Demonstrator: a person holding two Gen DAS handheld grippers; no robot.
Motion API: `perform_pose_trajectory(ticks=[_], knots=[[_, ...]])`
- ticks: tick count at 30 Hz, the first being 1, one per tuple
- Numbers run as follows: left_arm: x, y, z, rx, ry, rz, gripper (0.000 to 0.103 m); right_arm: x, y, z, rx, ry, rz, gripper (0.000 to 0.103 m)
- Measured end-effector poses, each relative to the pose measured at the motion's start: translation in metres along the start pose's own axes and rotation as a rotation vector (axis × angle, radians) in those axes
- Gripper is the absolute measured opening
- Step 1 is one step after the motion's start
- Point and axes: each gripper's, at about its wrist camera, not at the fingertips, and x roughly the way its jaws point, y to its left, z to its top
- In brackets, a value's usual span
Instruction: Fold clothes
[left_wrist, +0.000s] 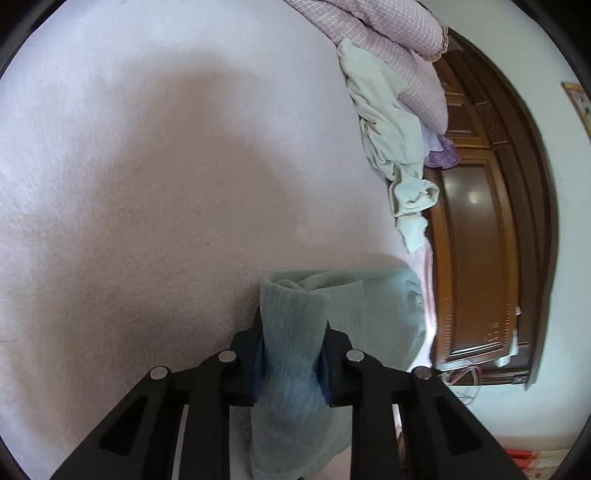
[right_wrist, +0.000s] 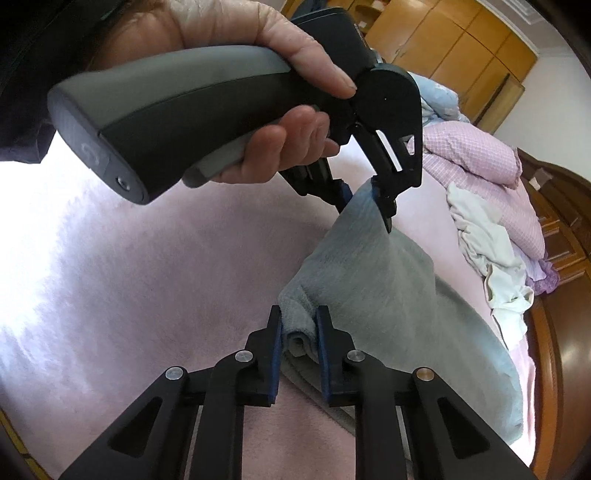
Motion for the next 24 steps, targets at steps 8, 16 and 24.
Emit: perform_pose_trajectory(ticks=[8, 16, 24], knots=[[-0.008, -0.046, 0.001, 0.093, 0.006, 0.176, 0.019, -0.033, -0.025, -0.001, 0.198, -0.081, 0.124, 0.017], [0.001, -0.111, 0.002, 0.190, 0.029, 0.384, 0.019, -0.049, -0.098, -0.018, 0.532, -0.162, 0.324, 0.017], [0.050, -0.187, -0.003, 0.310, 0.073, 0.564, 0.020, -0.022, -0.186, -0.067, 0.932, -0.204, 0.569, 0.018]])
